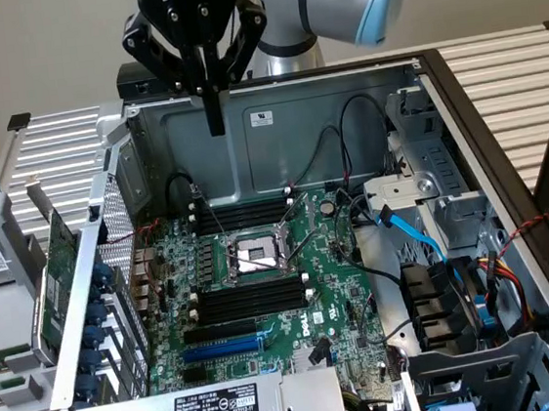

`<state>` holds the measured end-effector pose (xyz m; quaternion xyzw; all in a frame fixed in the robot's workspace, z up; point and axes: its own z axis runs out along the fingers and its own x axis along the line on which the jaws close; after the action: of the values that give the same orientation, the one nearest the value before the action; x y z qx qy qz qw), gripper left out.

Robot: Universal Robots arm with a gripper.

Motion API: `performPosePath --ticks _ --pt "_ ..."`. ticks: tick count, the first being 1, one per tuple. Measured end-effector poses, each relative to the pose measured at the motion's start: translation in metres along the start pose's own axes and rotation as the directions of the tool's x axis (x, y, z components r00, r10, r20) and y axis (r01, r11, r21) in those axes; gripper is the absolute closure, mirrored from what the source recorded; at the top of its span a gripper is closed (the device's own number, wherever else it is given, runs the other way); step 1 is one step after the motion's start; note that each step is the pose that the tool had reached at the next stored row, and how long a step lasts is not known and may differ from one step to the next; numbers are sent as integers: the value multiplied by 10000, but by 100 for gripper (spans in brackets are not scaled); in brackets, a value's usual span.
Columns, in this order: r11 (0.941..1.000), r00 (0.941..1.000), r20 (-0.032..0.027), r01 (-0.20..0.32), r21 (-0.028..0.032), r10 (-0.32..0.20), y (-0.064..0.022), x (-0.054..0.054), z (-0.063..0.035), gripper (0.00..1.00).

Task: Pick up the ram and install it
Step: 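Reach for the ram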

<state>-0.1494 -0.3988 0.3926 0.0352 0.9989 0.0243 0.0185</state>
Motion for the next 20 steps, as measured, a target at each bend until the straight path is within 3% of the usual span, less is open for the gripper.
performPosePath --ticks 20 --pt "10000 10000 0 1 0 -1 -67 837 -32 89"
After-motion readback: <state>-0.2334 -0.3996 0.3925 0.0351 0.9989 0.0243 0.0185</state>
